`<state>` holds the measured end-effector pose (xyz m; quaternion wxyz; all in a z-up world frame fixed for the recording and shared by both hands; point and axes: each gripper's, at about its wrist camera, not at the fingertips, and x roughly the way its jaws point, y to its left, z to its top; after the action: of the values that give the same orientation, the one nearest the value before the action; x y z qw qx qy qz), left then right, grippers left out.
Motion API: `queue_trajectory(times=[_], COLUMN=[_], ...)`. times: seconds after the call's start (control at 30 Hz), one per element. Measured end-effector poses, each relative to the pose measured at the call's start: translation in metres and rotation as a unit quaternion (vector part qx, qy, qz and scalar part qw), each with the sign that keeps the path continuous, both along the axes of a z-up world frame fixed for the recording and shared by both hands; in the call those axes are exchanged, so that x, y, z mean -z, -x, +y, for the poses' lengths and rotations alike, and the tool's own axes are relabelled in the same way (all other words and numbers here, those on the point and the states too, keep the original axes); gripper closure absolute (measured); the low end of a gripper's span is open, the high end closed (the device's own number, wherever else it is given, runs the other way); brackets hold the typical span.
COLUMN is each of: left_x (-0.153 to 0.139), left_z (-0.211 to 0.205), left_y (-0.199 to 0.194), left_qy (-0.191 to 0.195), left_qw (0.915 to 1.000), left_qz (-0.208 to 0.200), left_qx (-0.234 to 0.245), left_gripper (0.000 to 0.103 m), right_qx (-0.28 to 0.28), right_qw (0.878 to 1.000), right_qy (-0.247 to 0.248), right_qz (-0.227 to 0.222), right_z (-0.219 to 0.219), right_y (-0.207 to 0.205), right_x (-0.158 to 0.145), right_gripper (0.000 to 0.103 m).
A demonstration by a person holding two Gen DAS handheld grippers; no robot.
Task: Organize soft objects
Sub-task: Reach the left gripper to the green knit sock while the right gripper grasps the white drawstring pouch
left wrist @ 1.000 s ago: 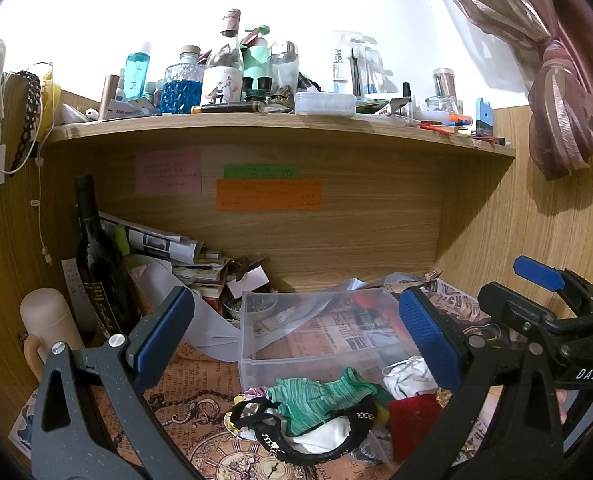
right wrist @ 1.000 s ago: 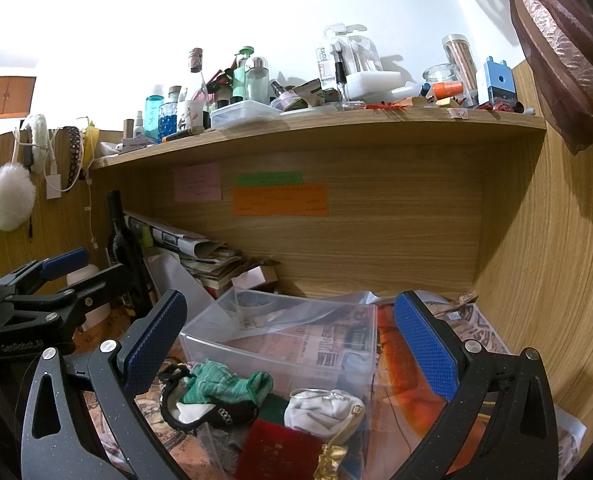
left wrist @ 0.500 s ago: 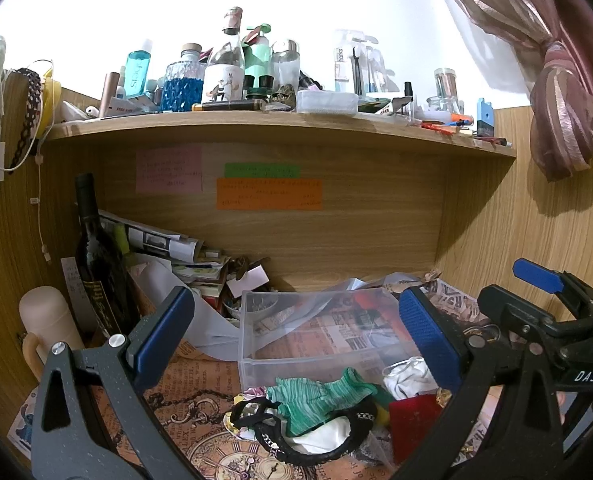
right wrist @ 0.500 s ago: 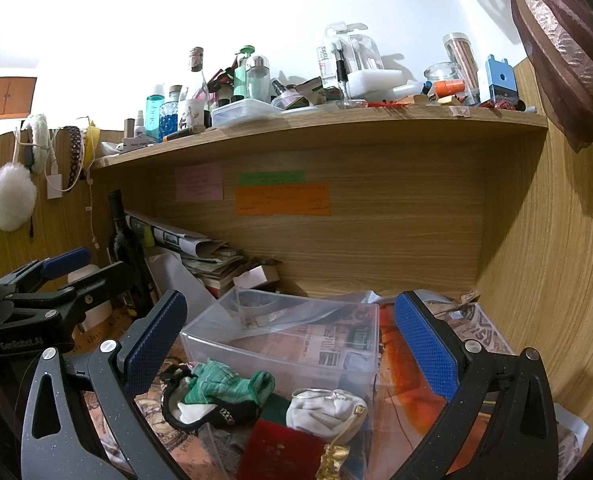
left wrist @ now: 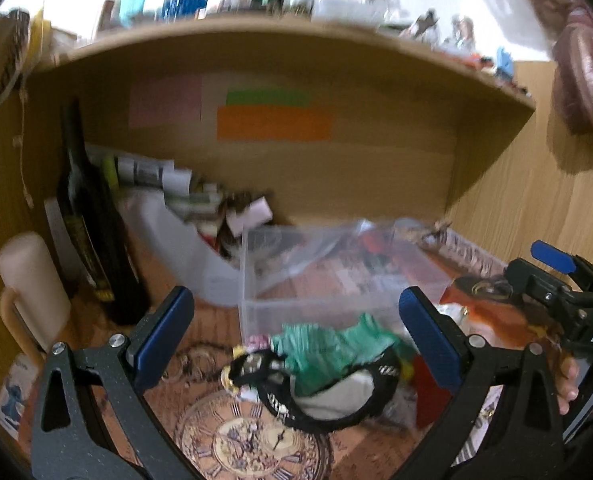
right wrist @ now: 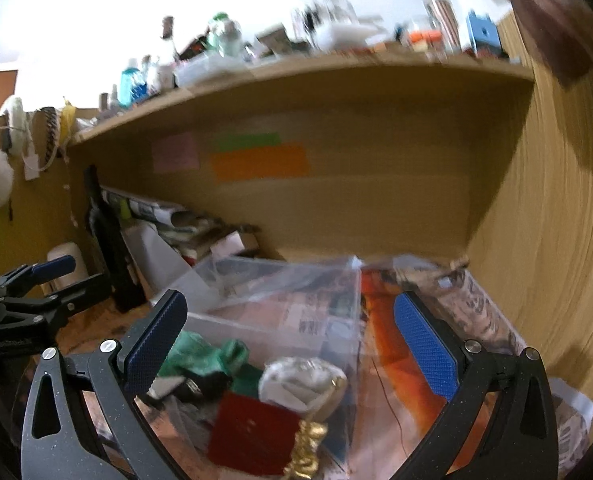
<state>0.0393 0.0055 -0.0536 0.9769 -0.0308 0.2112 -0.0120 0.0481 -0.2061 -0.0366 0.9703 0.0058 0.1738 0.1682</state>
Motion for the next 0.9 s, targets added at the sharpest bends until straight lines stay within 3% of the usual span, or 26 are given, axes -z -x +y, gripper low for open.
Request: queue_trajectory(times=[0.37, 0.53, 0.7, 0.77, 0.9], left_x=[0.046, 0.057, 0.07, 0.074, 0.082], left_z=[-0.004, -0.008, -0.005, -0.004, 0.0], left_y=[-0.041, -0.059, -0.073, -0.078, -0.085], left_qy=[0.025, 0.024, 0.027, 0.029, 0.035], left_qw=[0.996, 0.9931, 0.9897, 0.9882, 0.9858], left_qz=[0.081, 0.107, 0.133, 0.143, 0.155], left_qx=[0.028, 0.041, 0.046, 0.048, 0.054], left_gripper=[0.0, 0.016, 0.024, 0.032, 0.037], right_qx=[-0.007, -0.026, -0.042, -0.047, -0.048], right_qw=[0.994, 0.991, 0.986, 0.983, 0.983], right_qy=[0.013, 0.014, 0.017, 0.01, 0.006], right_qz=[0.109, 0.133, 0.163, 0.177, 0.178], right_z=[-0.011, -0.008, -0.003, -0.004, -0.006], right_y=[-0.038, -0.046, -0.06, -0.066, -0.072], right_x=[0.053, 0.066, 0.077, 0.079, 0.077], right_gripper=[0.0, 0.001, 0.013, 0.016, 0.016])
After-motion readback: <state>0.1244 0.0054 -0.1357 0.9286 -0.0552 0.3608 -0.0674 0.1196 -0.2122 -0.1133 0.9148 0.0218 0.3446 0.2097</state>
